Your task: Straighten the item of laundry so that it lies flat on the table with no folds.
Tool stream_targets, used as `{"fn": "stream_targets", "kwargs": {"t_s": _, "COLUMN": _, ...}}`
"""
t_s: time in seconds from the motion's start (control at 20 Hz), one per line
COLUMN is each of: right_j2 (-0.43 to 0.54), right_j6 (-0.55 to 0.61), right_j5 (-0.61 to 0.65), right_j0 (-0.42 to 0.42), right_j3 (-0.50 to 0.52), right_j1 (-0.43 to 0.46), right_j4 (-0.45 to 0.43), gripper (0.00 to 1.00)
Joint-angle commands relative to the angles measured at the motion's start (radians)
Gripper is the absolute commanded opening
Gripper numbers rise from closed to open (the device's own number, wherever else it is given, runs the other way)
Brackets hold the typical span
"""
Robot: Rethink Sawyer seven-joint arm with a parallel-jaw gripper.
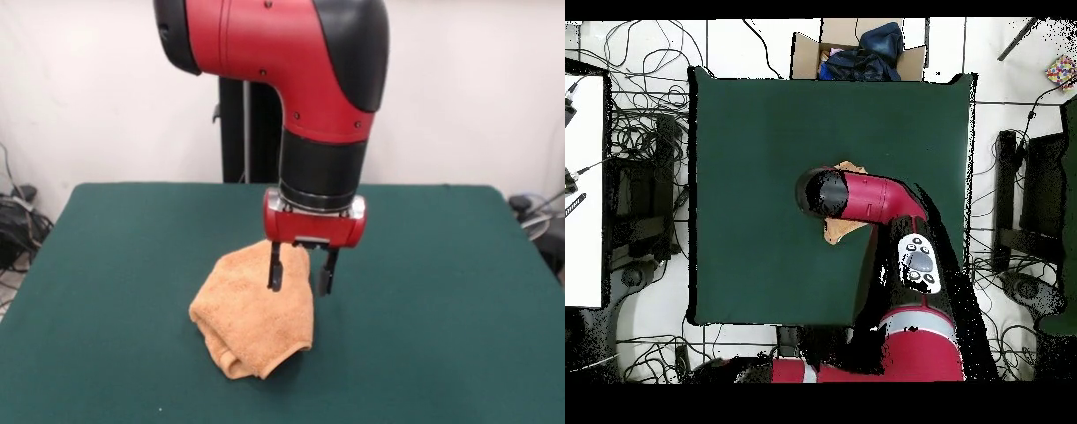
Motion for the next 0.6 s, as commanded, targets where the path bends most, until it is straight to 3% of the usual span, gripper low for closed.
{"fn": "stream_targets", "kwargs": {"t_s": 0.05, "right_j2": 0.079, "right_j6": 0.099, "right_j5": 0.167, "right_j0": 0.016, "right_j3": -0.043, "right_j1": 0.102, "right_j4": 0.036, "gripper": 1.0}}
{"fn": "stream_targets", "kwargs": {"t_s": 0.3, "right_j2": 0.083, "right_j6": 0.115, "right_j5": 0.129, "right_j0": 0.017, "right_j3": -0.048, "right_j1": 0.145, "right_j4": 0.034, "gripper": 1.0}}
{"fn": "stream_targets", "kwargs": {"t_s": 0.6, "right_j2": -0.008, "right_j6": 0.196, "right_j5": 0.075, "right_j0": 0.077, "right_j3": -0.025, "right_j1": 0.117, "right_j4": 0.014, "gripper": 1.0}}
